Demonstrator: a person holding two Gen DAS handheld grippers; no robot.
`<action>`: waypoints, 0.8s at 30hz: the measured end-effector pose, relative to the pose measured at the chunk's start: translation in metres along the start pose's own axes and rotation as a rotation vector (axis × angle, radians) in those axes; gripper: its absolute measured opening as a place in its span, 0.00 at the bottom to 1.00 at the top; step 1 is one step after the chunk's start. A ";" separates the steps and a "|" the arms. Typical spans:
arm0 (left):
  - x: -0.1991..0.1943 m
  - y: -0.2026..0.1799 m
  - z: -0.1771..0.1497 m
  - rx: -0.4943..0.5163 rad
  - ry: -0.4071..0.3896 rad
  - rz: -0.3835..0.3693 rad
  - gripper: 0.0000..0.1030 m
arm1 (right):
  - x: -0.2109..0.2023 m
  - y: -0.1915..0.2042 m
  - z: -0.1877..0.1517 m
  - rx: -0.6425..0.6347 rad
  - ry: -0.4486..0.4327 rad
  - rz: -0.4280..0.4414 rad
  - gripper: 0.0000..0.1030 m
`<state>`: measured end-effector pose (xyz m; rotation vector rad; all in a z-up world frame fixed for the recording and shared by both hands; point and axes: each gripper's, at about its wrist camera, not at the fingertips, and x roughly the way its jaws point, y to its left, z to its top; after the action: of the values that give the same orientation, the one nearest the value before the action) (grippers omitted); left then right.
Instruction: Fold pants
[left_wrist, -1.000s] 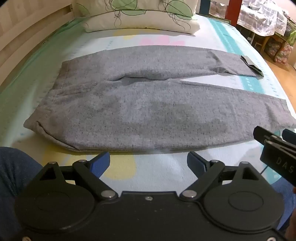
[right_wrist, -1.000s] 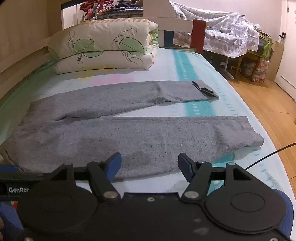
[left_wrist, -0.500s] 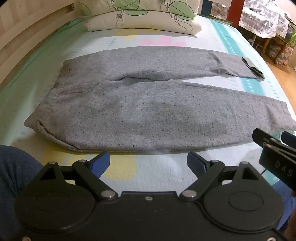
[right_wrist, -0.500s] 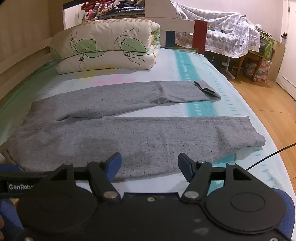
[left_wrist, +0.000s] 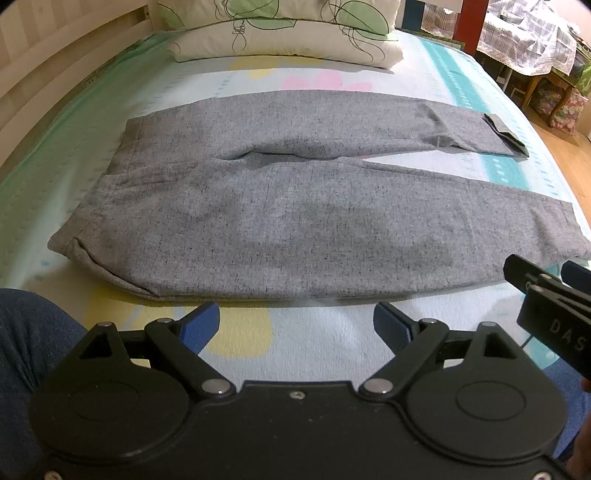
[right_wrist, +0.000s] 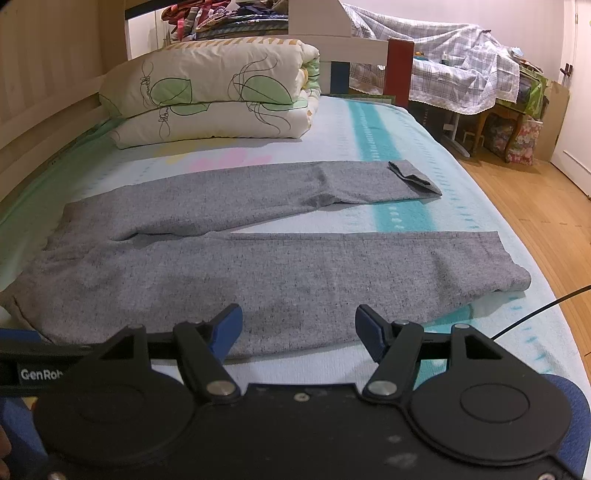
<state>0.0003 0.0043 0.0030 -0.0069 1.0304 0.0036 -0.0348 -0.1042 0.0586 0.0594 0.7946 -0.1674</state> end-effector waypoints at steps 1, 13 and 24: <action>0.000 0.000 0.000 0.000 0.000 0.000 0.88 | 0.000 0.000 0.000 0.000 0.000 0.000 0.66; 0.001 0.000 -0.001 -0.008 0.001 -0.002 0.88 | 0.001 0.001 0.000 -0.008 0.007 0.000 0.66; 0.001 0.000 -0.001 -0.008 0.000 -0.002 0.88 | 0.004 0.003 0.000 -0.020 0.014 0.001 0.66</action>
<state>0.0004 0.0044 0.0019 -0.0152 1.0307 0.0064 -0.0316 -0.1022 0.0558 0.0426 0.8099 -0.1582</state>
